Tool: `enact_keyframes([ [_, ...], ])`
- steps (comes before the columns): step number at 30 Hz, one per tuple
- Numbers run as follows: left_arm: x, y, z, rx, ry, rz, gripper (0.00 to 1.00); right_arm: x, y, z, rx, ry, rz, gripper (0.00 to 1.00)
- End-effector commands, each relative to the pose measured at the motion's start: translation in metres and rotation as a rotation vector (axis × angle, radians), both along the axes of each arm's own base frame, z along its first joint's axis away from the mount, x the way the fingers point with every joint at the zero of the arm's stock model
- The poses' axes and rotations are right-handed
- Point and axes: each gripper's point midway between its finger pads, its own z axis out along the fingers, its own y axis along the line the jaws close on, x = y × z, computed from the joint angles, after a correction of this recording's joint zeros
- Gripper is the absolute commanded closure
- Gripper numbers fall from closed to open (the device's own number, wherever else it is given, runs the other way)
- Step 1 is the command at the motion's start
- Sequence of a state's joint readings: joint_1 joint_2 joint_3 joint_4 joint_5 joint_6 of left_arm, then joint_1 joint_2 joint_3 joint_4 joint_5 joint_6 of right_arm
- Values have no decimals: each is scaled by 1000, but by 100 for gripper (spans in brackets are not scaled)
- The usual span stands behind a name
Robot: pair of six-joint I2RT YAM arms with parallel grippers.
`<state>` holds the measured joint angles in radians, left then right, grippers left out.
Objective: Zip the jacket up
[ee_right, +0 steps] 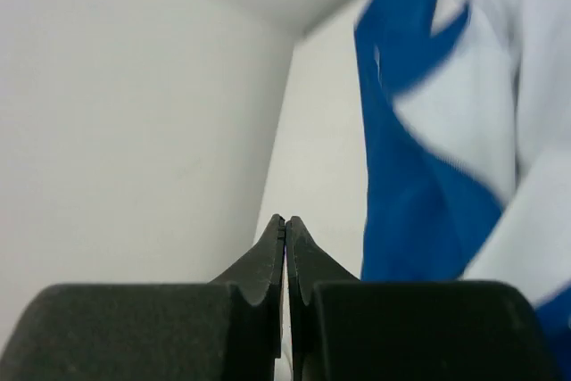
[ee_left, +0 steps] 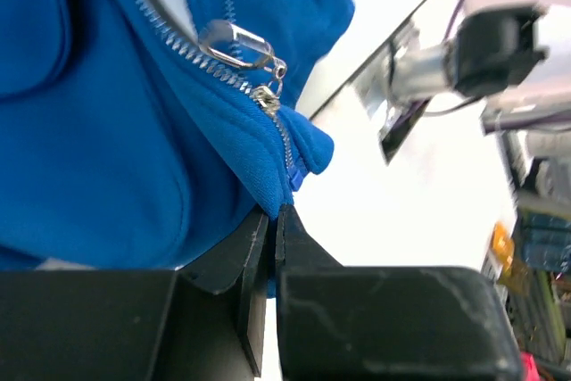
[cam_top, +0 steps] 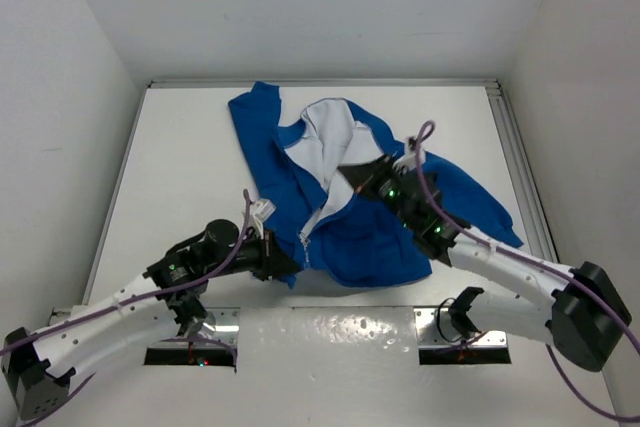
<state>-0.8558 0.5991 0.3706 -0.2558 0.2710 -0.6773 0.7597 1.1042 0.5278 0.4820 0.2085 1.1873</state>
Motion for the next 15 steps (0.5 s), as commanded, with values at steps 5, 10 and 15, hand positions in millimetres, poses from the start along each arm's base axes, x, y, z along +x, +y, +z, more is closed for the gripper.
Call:
enact_keyframes([
  [5, -12, 10, -17, 84, 44, -29, 100, 24, 5, 69, -31, -184, 52, 100],
  [10, -7, 5, -15, 91, 40, -28, 100, -28, 29, 25, -264, -186, 395, 100],
  [15, -14, 0, -34, 87, 118, -41, 100, -74, 20, -26, -375, -131, 587, 100],
])
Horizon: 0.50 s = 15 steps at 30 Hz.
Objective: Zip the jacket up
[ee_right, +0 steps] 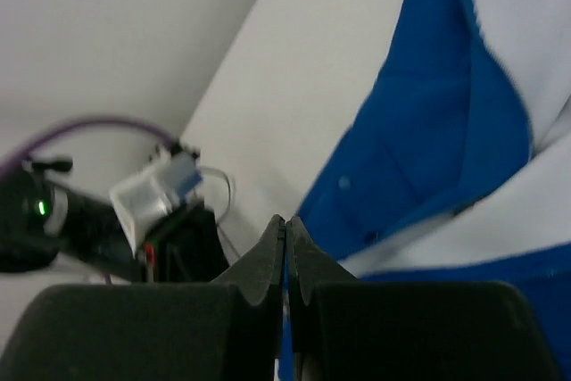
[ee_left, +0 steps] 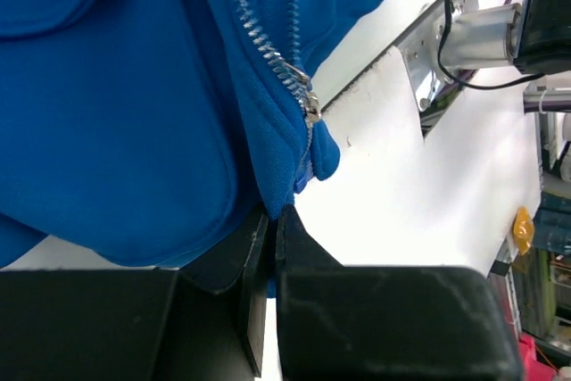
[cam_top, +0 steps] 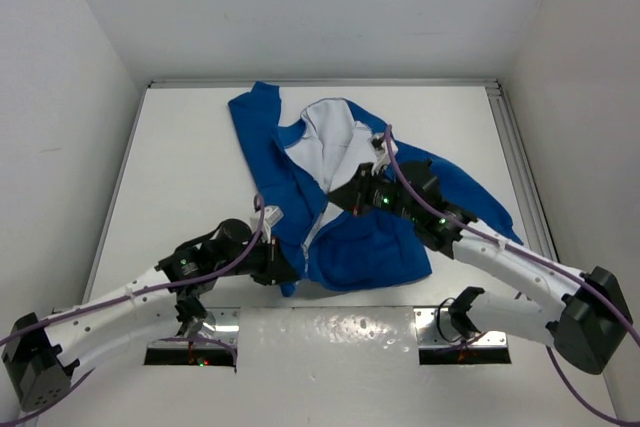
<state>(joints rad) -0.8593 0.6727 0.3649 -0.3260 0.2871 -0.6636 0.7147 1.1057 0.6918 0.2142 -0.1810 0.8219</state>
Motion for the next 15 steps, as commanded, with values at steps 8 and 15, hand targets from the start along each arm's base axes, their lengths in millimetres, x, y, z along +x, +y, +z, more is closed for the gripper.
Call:
enact_keyframes([
  [8, 33, 40, -47, 176, 43, 375, 58, -35, -57, -125, -303, 161, -65, 64],
  [15, 79, 80, -44, 278, -109, 679, 40, -46, -101, -185, -477, 279, -207, 29],
])
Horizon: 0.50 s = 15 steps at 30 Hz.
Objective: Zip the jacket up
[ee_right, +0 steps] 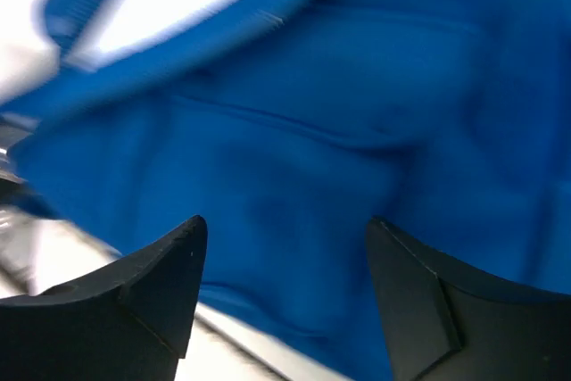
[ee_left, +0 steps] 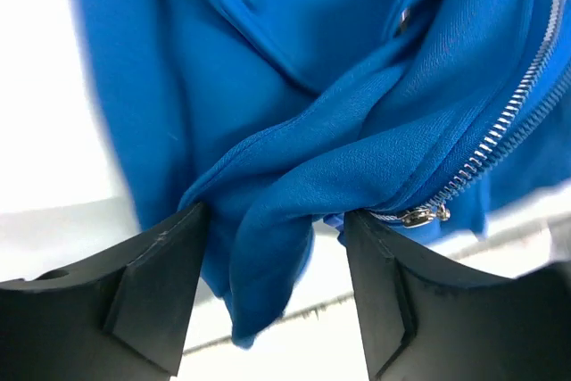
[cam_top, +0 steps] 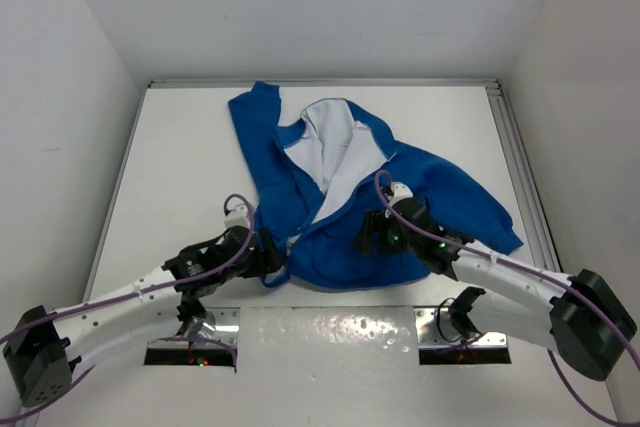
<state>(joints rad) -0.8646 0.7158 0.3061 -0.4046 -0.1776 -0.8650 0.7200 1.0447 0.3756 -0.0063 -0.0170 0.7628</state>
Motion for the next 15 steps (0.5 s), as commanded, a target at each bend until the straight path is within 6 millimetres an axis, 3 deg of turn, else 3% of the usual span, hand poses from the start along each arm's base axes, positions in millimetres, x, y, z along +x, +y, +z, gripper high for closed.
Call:
enact_keyframes([
  [1, 31, 23, 9, 53, -122, 191, 39, 3, -22, -17, -102, 4, -80, 29],
  [6, 33, 27, -11, 89, -97, 223, 39, 3, -65, -37, -272, -2, -211, 27],
  [8, 45, 24, -10, 53, -116, 225, 40, 0, -79, -46, -310, 0, -259, 21],
  [9, 40, 15, -17, 30, -66, 179, 42, 1, -83, -48, -320, -3, -273, 18],
  [11, 50, 11, -18, 7, -68, 174, 59, -1, -79, -52, -325, 18, -255, 17],
  [12, 51, 10, -23, 19, -55, 170, 76, -7, -75, -59, -323, 61, -223, 21],
  [14, 67, 5, -12, 9, -96, 173, 94, -12, -66, -64, -281, 85, -198, 30],
  [15, 74, 4, -6, 13, -112, 178, 100, -16, -62, -67, -260, 100, -184, 44],
])
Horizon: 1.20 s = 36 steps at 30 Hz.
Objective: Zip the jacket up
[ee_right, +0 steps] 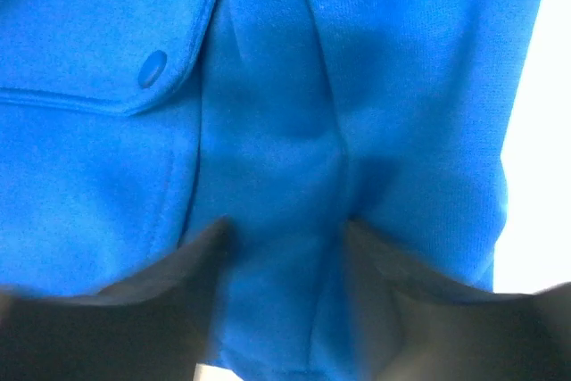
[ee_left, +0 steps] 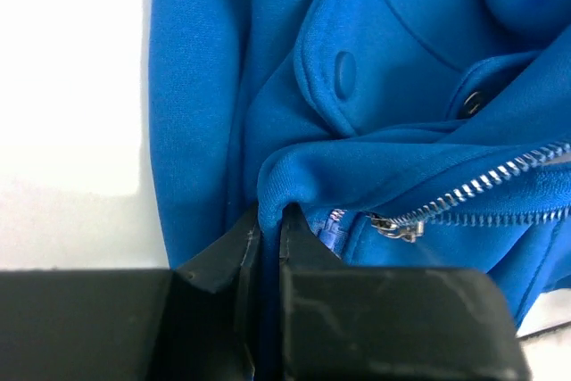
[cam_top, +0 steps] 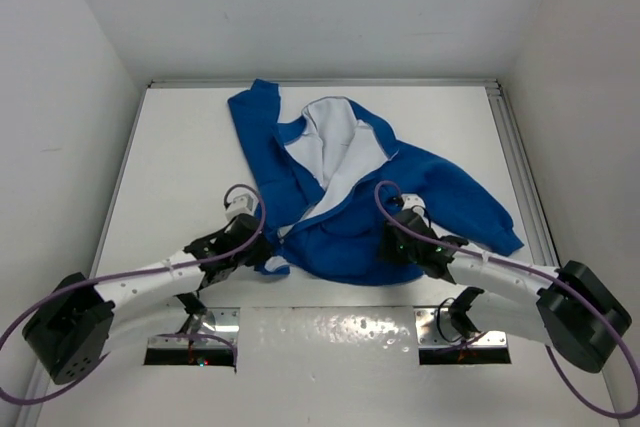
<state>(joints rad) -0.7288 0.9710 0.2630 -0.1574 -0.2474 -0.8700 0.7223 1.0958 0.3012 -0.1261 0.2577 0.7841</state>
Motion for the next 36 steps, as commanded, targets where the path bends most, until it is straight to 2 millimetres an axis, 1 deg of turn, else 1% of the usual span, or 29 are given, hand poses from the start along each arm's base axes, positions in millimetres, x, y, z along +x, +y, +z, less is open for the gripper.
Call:
enact_keyframes([
  [1, 48, -22, 48, -56, -171, -16, 100, -16, 16, -10, 96, 69, 41, 55],
  [2, 55, -24, 54, -47, -189, -25, 100, -21, 21, -11, 119, 82, 57, 63],
  [3, 74, -36, 82, -71, -273, -39, 100, -28, 26, -10, 157, 90, 79, 74],
  [4, 84, -39, 86, -53, -286, -34, 100, -35, 32, -9, 169, 90, 110, 81],
  [6, 102, -51, 105, -51, -326, -66, 100, -48, 34, -12, 164, 112, 137, 93],
  [7, 119, -64, 121, -42, -360, -98, 100, -55, 39, -10, 159, 107, 173, 96],
  [8, 127, -70, 128, -36, -382, -115, 100, -60, 40, -10, 156, 113, 190, 99],
  [9, 144, -78, 151, -33, -430, -132, 100, -68, 41, -11, 150, 133, 202, 100],
  [10, 153, -84, 143, -18, -400, -151, 100, -77, 46, -9, 154, 135, 239, 100],
  [12, 174, -79, 152, 15, -395, -128, 100, -89, 49, -7, 166, 151, 257, 100],
  [13, 176, -77, 157, 21, -405, -115, 100, -92, 50, -6, 170, 153, 264, 100],
  [14, 176, -74, 161, 20, -417, -105, 88, -94, 51, -5, 173, 151, 267, 100],
  [15, 172, -71, 160, 14, -427, -98, 81, -99, 48, -6, 156, 159, 273, 100],
  [16, 167, -64, 172, -1, -456, -77, 75, -99, 47, -4, 150, 154, 267, 100],
  [17, 163, -61, 176, -9, -462, -65, 66, -94, 45, -1, 147, 128, 252, 97],
  [18, 155, -55, 171, -11, -441, -54, 64, -93, 42, 2, 136, 117, 246, 92],
  [19, 149, -52, 182, -37, -461, -48, 63, -90, 42, 5, 134, 101, 247, 88],
  [21, 133, -48, 186, -90, -466, -51, 62, -81, 41, 20, 107, 51, 254, 71],
  [22, 123, -46, 177, -87, -431, -66, 61, -78, 40, 25, 89, 37, 254, 66],
  [23, 116, -45, 174, -89, -418, -78, 60, -75, 38, 30, 72, 21, 255, 54],
  [24, 105, -38, 158, -65, -361, -82, 59, -69, 37, 40, 53, -9, 260, 49],
  [26, 90, -32, 154, -71, -340, -93, 58, -64, 36, 48, 31, -39, 280, 43],
  [28, 72, -27, 150, -102, -322, -100, 55, -57, 39, 58, 25, -74, 278, 42],
  [29, 67, -24, 151, -111, -325, -97, 54, -54, 40, 61, 18, -88, 283, 43],
  [32, 53, -18, 170, -156, -361, -91, 54, -47, 53, 75, 60, -134, 301, 65],
  [33, 47, -21, 181, -212, -385, -107, 59, -46, 57, 78, 78, -144, 310, 86],
  [34, 43, -25, 182, -241, -382, -122, 68, -47, 61, 81, 98, -149, 323, 94],
  [35, 38, -29, 180, -278, -367, -131, 72, -45, 65, 86, 116, -164, 328, 99],
  [36, 31, -35, 180, -311, -348, -164, 77, -44, 67, 88, 122, -172, 326, 100],
])
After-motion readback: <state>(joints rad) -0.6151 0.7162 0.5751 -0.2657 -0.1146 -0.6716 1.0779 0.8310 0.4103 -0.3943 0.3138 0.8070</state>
